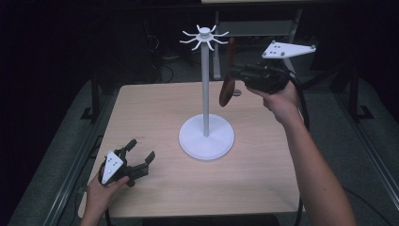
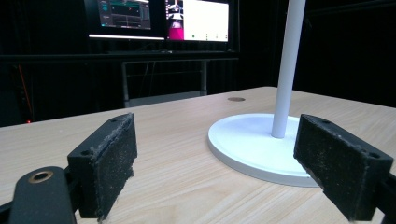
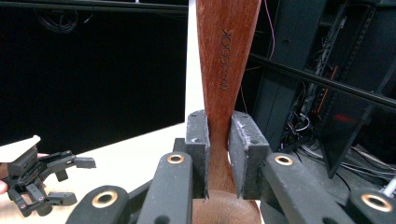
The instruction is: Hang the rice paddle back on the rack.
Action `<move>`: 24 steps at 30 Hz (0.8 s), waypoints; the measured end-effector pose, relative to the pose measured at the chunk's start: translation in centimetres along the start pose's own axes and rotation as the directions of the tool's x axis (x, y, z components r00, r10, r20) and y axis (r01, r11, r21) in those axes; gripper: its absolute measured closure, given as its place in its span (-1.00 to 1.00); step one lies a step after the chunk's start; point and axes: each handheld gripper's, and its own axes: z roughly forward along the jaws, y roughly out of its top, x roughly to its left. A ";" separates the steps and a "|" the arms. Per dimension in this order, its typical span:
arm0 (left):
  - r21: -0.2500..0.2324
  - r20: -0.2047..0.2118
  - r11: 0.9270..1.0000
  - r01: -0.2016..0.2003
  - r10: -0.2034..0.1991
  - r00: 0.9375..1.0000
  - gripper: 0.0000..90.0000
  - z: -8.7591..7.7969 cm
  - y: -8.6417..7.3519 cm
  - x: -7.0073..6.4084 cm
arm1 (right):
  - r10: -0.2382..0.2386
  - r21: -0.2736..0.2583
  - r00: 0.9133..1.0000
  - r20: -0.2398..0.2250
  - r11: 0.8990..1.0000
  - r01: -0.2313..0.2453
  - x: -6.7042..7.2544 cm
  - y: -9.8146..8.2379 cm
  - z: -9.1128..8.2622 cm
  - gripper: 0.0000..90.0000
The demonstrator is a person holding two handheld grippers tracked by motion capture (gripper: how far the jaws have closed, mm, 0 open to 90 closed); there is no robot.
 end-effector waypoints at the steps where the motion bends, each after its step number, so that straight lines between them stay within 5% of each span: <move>1: -0.002 0.000 1.000 0.002 -0.002 1.000 -0.71 0.0 0.0 0.0 | -0.001 -0.001 1.000 -0.003 1.000 0.001 0.0 0.0 0.1 0.74; 24: -0.004 0.001 1.000 0.006 -0.006 1.000 -0.71 0.0 0.0 0.0 | 0.001 0.014 1.000 -0.017 1.000 -0.001 0.1 0.5 1.8 0.64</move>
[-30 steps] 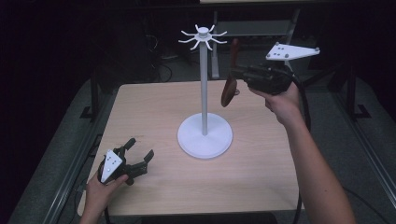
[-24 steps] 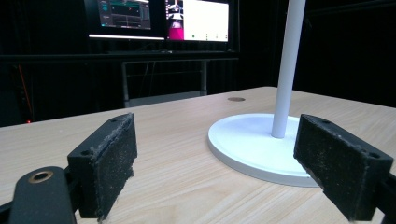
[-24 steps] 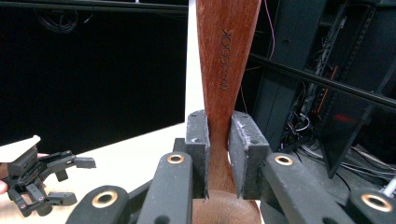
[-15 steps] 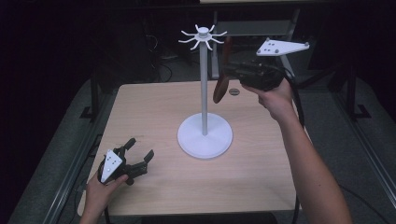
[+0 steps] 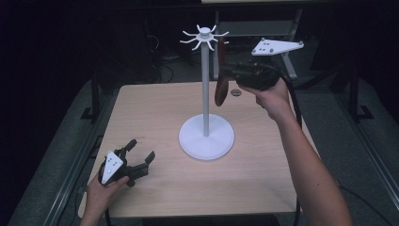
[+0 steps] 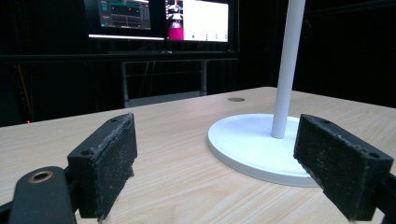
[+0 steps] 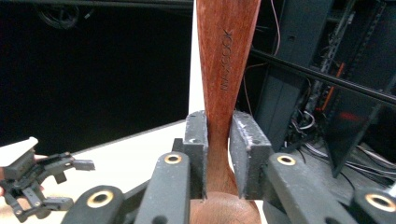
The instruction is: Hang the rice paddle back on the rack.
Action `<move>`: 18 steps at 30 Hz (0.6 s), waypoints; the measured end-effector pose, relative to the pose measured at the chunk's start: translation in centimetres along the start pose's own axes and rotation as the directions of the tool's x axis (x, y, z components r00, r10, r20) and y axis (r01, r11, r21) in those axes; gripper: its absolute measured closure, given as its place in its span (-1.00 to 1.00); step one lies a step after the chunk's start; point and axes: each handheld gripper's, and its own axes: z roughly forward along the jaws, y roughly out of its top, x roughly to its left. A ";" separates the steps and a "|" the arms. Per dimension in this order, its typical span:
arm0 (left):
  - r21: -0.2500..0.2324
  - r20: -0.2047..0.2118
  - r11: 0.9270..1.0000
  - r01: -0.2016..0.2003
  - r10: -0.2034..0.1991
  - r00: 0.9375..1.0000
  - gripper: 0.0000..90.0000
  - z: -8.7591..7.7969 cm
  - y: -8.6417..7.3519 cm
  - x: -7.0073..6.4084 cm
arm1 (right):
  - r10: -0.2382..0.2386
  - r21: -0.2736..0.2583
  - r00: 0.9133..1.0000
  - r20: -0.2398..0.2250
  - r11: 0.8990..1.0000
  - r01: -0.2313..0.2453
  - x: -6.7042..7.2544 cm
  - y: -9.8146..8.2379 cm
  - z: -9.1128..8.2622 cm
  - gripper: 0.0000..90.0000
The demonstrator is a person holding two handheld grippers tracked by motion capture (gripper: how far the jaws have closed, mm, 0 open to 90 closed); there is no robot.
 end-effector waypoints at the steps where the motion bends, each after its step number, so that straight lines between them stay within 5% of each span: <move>1: 0.002 -0.001 1.000 0.000 0.000 1.000 -0.71 0.0 0.0 0.0 | 0.005 0.000 1.000 -0.004 1.000 -0.005 0.0 0.0 -0.1 0.58; 18: -0.001 -0.012 1.000 0.008 -0.008 1.000 -0.71 0.0 0.0 0.0 | 0.059 0.034 0.998 0.020 0.998 -0.060 -1.1 -1.5 -1.3 0.19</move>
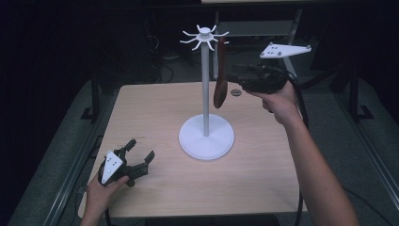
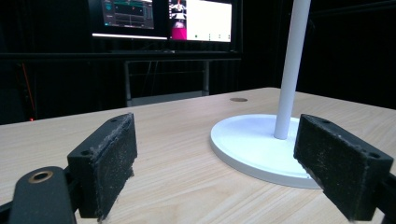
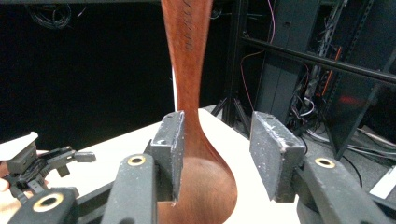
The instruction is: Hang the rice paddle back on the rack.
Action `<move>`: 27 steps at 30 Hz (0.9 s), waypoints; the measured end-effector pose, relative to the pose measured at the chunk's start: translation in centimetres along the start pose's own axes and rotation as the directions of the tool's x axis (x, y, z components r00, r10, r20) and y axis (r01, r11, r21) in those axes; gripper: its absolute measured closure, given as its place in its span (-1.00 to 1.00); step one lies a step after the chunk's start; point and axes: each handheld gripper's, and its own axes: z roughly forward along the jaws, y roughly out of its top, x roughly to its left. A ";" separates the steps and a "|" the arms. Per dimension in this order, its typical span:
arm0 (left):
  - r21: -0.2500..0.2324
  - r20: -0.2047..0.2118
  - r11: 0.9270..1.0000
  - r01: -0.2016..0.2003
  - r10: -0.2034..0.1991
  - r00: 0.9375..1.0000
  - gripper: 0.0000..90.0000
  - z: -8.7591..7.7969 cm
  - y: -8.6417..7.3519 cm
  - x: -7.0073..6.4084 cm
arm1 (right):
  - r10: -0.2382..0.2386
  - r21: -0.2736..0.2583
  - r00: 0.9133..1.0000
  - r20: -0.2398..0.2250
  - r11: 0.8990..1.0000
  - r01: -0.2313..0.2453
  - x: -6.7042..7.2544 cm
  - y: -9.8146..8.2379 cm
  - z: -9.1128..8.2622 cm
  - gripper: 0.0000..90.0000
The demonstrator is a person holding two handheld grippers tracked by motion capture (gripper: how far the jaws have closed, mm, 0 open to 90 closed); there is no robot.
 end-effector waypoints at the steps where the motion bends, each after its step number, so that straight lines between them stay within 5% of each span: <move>1: -0.002 0.000 1.000 -0.001 0.001 1.000 -0.71 0.0 0.0 0.0 | 0.001 -0.001 1.000 0.003 1.000 -0.001 -0.1 -0.1 -0.1 0.17; 27: -0.009 0.003 1.000 0.002 -0.002 1.000 -0.71 -0.1 0.0 -0.1 | 0.063 0.080 0.997 0.054 0.995 -0.068 -1.0 -6.7 -2.9 -0.15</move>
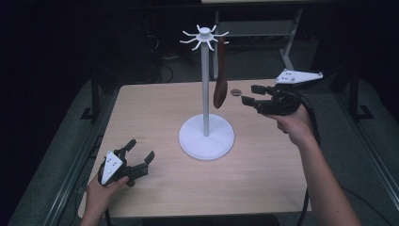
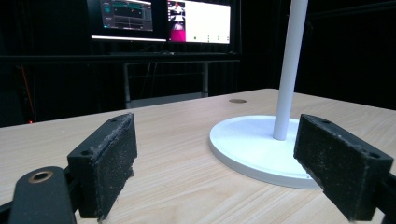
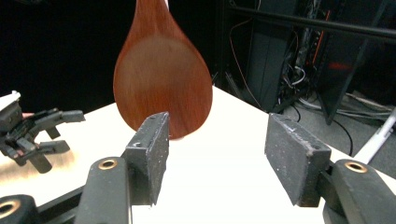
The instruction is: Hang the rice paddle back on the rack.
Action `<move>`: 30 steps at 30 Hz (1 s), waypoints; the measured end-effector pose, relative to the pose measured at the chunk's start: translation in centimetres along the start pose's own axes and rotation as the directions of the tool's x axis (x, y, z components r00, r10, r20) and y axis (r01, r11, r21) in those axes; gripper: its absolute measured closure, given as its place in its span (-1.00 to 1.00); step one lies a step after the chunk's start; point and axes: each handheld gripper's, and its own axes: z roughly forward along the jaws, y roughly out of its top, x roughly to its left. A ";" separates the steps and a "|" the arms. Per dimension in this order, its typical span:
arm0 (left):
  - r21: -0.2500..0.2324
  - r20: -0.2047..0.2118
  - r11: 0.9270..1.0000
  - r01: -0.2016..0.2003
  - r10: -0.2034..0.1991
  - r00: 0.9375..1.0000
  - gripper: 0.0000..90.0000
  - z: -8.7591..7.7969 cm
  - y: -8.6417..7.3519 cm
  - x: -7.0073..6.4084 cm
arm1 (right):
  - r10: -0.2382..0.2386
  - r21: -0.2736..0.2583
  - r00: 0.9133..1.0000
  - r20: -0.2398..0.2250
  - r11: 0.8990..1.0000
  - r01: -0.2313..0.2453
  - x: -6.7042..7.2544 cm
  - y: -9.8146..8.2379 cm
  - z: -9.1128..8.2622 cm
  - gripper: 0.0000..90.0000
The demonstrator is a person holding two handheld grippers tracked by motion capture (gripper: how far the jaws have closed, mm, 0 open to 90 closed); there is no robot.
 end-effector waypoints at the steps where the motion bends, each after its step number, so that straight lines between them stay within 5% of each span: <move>1: 0.000 0.000 1.000 -0.001 0.001 1.000 -0.71 0.0 0.0 0.0 | 0.000 0.000 1.000 0.000 1.000 0.000 0.0 0.0 0.0 -0.15; 19: 0.009 -0.002 1.000 -0.002 0.002 1.000 -0.71 0.0 0.0 0.1 | 0.039 0.091 0.999 0.024 0.995 -0.041 -0.3 -6.1 -0.8 -0.36; 30: 0.009 -0.003 1.000 -0.002 0.002 1.000 -0.71 0.0 0.0 0.0 | 0.063 0.101 0.997 0.050 0.993 -0.068 -0.3 -9.6 -1.8 -0.44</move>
